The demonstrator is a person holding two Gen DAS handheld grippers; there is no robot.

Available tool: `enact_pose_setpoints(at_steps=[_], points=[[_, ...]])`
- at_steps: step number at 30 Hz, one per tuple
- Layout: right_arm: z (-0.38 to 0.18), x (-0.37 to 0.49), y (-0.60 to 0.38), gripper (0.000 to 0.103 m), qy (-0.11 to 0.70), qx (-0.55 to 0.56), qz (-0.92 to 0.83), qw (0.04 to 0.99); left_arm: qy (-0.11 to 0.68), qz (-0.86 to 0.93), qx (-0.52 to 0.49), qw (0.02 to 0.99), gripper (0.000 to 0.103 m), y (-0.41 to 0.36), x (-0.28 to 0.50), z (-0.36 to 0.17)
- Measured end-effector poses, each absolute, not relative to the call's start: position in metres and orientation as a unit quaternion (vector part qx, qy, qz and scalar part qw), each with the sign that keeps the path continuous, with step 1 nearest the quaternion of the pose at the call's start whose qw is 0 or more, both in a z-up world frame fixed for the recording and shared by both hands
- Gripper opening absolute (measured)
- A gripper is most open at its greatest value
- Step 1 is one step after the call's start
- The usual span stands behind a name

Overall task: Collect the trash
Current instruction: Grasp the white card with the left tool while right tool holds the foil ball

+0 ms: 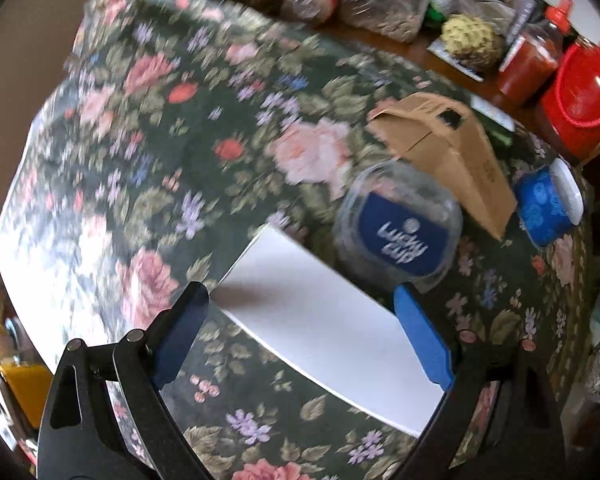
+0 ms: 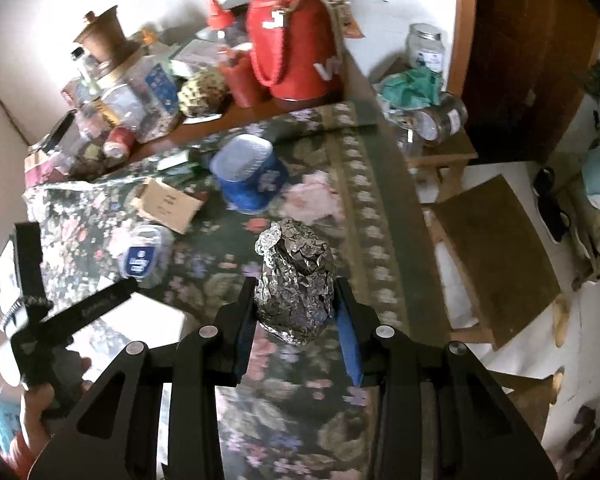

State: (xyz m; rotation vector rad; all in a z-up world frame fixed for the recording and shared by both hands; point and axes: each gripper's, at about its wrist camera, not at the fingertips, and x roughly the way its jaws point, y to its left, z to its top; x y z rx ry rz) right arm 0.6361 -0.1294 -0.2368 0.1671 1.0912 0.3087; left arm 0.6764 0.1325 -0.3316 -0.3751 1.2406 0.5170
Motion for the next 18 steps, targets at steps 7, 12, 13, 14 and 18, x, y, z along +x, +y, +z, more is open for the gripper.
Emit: enact_pose_setpoints(at_steps=[7,12,13,14,18], points=[[-0.228,0.632,-0.107,0.034,0.508,0.079,0.163,0.842,0.592,0.206,-0.180,0.758,0.092,0.137,0.661,-0.345],[-0.225,0.627,-0.099,0.034,0.507,0.073,0.167,0.843,0.583,0.185,-0.138,0.779,0.074,0.130,0.650,-0.344],[-0.225,0.625,-0.098,0.034,0.506,0.072,0.167,0.843,0.579,0.179,-0.131,0.784,0.071,0.127,0.648,-0.344],[-0.224,0.624,-0.097,0.034,0.506,0.071,0.167,0.843,0.575,0.170,-0.127,0.790,0.064,0.128,0.647,-0.343],[-0.219,0.619,-0.094,0.034,0.501,0.071,0.172,0.845,0.573,0.120,-0.127,0.801,0.053,0.122,0.644,-0.337]])
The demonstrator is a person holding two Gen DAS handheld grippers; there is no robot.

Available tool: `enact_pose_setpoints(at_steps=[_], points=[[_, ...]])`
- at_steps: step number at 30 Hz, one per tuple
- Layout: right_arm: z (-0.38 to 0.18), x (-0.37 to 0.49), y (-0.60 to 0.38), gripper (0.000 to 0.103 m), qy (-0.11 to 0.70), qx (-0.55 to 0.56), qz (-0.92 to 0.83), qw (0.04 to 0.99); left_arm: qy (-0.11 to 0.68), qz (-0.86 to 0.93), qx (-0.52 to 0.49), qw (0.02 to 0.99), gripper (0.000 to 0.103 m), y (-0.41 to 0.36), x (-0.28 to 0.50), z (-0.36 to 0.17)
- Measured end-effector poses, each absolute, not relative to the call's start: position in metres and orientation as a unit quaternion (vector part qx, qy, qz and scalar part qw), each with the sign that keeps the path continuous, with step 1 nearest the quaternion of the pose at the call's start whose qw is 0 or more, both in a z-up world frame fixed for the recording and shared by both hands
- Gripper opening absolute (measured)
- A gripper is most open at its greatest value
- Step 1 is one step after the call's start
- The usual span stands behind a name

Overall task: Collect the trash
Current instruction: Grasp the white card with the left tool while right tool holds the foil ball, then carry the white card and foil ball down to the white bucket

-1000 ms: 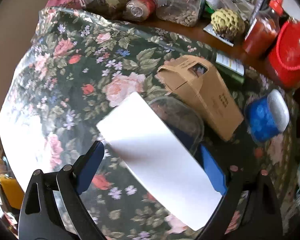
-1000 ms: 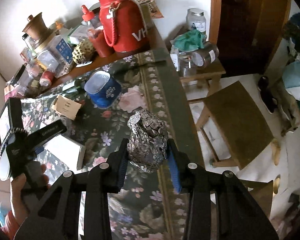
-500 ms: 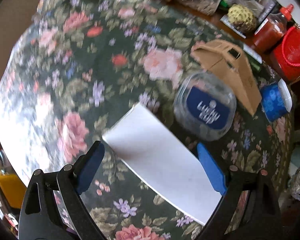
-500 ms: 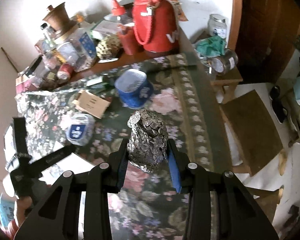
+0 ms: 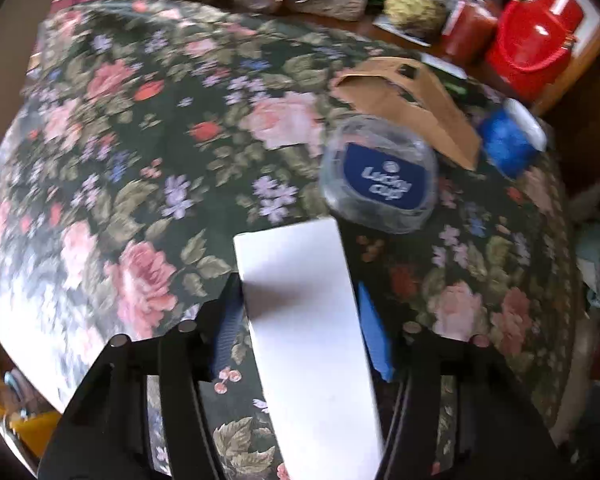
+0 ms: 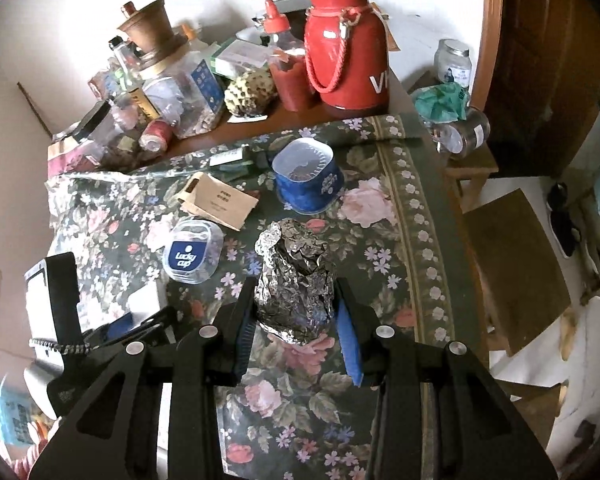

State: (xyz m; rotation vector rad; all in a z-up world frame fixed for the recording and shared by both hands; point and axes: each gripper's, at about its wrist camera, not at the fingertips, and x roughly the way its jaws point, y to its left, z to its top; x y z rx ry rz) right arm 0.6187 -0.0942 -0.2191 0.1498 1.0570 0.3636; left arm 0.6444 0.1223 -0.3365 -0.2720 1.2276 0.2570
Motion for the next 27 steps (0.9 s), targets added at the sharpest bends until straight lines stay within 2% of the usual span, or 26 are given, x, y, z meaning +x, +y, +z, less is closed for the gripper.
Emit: enact_pose_setpoints(at_steps=[5,13,19,27], points=[[-0.203,0.607,-0.098,0.034,0.483,0.069,0.183,0.854,0.537,0.097,-0.117,0.830,0.052,0.121,0.643,-0.303],[-0.171,0.586,-0.114,0.034,0.440,0.061,0.215,0.869,0.439,0.088,-0.120,0.886,0.051,0.104,0.619,-0.218],[-0.138,0.570,-0.125,0.034,0.399,0.044,0.245,0.882,0.362,0.095,-0.102,0.922,0.051,0.076,0.578,-0.152],[-0.092,0.536,-0.129,0.034,0.339,0.041,0.271,0.900,0.293,0.088,-0.078,0.949,0.051,0.065,0.524,-0.094]])
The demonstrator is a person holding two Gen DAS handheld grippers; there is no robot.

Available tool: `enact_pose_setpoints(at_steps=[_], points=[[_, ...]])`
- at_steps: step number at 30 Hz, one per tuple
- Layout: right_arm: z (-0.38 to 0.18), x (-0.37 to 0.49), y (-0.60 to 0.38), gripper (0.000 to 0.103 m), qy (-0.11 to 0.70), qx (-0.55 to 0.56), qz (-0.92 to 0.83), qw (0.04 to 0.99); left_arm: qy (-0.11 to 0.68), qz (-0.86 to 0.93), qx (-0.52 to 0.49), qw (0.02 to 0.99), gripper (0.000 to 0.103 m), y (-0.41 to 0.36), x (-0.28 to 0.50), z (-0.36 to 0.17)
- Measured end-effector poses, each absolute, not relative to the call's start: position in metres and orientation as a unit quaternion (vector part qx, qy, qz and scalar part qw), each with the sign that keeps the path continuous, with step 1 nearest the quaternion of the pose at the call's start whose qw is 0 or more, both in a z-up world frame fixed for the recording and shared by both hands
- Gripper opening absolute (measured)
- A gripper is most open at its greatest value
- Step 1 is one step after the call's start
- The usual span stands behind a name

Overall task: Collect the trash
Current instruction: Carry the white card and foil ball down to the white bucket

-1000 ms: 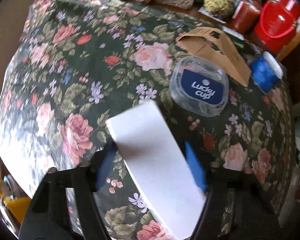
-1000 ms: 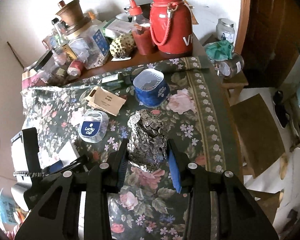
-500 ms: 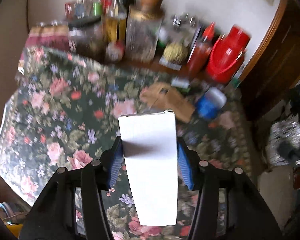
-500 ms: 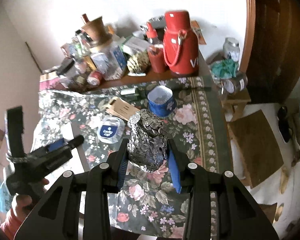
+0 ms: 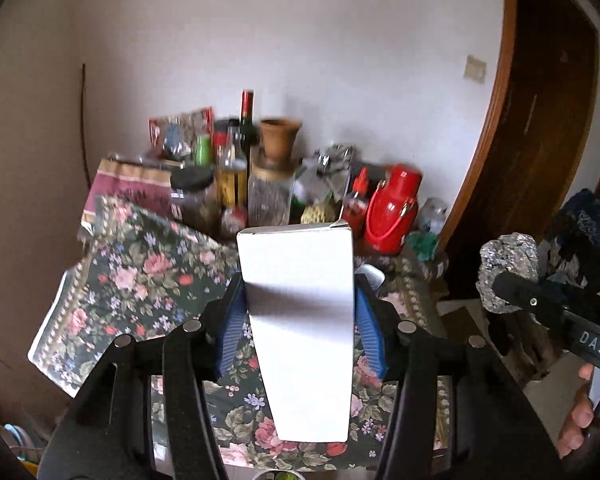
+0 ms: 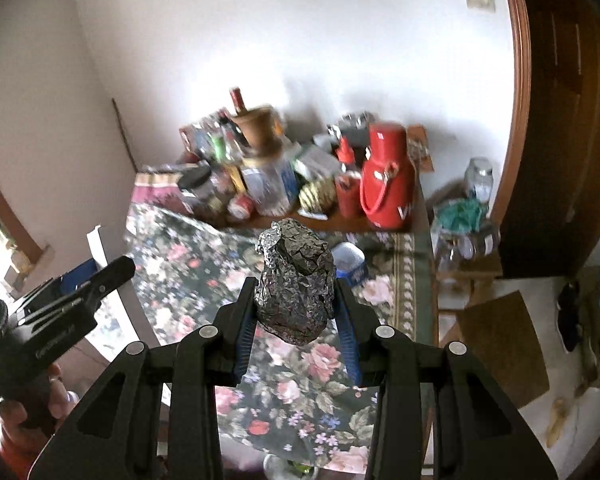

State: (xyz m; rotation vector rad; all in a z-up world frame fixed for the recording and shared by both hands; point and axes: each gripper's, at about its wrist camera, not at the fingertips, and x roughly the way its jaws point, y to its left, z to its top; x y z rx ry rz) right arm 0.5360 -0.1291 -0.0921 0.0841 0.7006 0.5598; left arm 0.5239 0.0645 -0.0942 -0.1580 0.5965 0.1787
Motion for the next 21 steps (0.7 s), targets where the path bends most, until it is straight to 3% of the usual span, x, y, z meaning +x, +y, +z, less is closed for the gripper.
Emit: enact_pose_setpoints(at_steps=[9,21], points=[[-0.061,0.463,-0.118,0.034,0.294,0.050,0.257,0.919,0.234,0.053,-0.057,0.969,0.051,0.075,0.444,-0.056],[-0.068,0.328,-0.080,0.034,0.287,0.077,0.211,0.931,0.234,-0.004,-0.055,0.971,0.051,0.124,0.299,-0.056]])
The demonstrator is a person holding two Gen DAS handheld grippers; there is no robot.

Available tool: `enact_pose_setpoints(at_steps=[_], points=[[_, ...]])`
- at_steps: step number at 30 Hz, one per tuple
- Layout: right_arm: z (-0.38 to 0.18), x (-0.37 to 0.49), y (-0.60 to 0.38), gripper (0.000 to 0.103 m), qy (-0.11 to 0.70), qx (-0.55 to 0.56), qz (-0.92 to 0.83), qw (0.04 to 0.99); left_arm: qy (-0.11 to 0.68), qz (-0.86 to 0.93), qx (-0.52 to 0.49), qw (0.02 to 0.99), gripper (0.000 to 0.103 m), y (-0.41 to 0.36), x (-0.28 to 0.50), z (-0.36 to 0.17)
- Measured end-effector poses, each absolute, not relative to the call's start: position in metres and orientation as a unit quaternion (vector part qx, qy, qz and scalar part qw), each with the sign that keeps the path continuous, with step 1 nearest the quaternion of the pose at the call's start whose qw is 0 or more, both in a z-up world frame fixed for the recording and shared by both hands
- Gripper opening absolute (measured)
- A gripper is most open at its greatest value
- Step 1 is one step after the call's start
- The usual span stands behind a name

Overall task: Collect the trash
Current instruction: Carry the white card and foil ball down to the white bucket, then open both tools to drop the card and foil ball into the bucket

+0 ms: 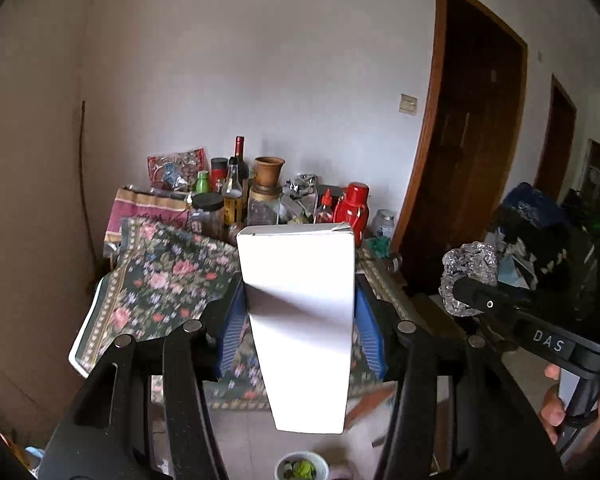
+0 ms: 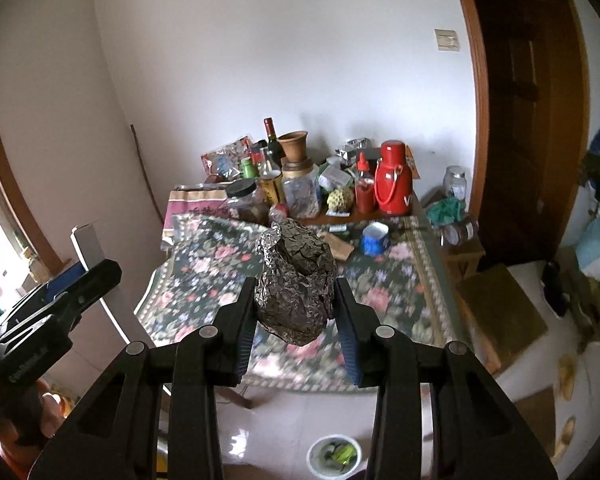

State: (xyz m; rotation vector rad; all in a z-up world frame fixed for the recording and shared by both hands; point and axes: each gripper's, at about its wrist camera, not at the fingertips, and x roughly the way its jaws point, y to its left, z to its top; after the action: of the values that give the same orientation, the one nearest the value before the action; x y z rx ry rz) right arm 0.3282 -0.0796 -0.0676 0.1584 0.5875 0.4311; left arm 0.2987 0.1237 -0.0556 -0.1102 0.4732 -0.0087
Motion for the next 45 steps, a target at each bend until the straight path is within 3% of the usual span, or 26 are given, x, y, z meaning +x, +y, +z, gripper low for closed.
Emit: enact_pose_setpoints(at_steps=[9,20,32,45], points=[[-0.086,0.256,-0.065,0.034,0.324,0.080,0.181,0.925,0.269,-0.030,-0.071,0.960,0.051,0.147,0.242,-0.075],[-0.143,0.248,-0.073,0.034,0.400,0.084,0.151,0.900,0.356,-0.057,-0.086,0.929,0.051,0.136,0.245,-0.146],[-0.284,0.290,-0.087,0.034,0.505,0.085,0.136,0.848,0.451,-0.029,-0.094,0.887,0.051,0.126,0.298,-0.293],[-0.449,0.340,-0.060,0.034,0.552,0.023,0.186,0.812,0.512,0.001,-0.121,0.850,0.051,0.112,0.330,-0.479]])
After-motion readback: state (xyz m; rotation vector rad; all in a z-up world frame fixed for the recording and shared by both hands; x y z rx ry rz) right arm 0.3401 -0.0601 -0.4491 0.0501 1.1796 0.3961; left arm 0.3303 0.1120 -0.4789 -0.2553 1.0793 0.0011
